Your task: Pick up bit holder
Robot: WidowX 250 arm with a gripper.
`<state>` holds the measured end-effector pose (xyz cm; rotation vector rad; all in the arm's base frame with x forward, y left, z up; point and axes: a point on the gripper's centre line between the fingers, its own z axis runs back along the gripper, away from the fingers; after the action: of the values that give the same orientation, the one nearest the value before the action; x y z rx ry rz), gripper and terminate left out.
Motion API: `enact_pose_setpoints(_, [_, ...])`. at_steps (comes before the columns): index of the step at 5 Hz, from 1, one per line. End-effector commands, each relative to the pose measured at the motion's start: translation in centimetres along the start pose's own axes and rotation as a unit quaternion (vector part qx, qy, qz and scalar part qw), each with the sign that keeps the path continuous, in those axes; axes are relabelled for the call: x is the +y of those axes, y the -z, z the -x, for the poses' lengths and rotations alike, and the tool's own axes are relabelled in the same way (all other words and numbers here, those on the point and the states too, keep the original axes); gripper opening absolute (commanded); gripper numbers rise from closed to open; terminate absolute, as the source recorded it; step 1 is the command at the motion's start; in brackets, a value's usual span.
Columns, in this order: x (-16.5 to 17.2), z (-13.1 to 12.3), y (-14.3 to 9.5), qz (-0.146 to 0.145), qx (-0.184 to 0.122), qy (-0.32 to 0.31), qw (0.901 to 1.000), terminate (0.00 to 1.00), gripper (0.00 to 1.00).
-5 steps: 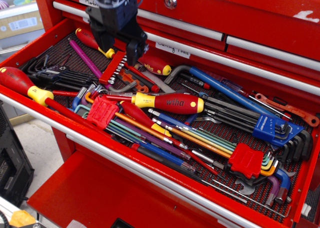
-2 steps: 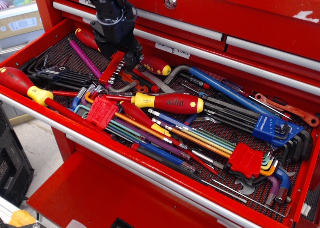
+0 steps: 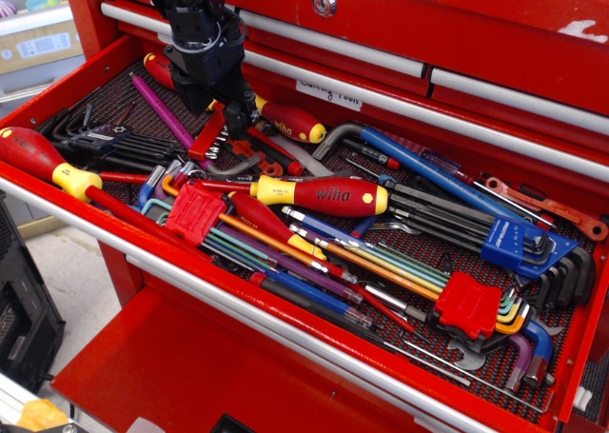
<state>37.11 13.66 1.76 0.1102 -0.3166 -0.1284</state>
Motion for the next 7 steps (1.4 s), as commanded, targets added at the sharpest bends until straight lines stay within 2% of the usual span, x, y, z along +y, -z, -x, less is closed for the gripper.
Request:
enact_pose_setpoints(1, [1.2,-0.7,1.0,0.013,-0.038,0.001,0.9992,0.00,1.00])
enact_pose_setpoints(2, [0.9,-0.3,1.7,0.025,-0.043,-0.014,0.9987,0.00,1.00])
enact_pose_setpoints(3, [0.6,-0.2,1.4,0.009,-0.043,-0.034,0.9985,0.00,0.00])
enact_pose_setpoints(4, [0.3,-0.5,0.6,0.008,-0.023,-0.037,0.9990,0.00,0.00])
enact_pose_setpoints(5, [-0.3,-1.3,-1.7,-0.018,-0.005,-0.047,0.9987,0.00,0.00])
enact_pose_setpoints(6, [-0.3,-2.0,-4.5,-0.048,0.008,-0.081,0.9955,0.00,0.00])
enact_pose_setpoints(7, [-0.4,-1.8,-8.5,-0.111,-0.018,-0.120,0.9864,0.00,0.00])
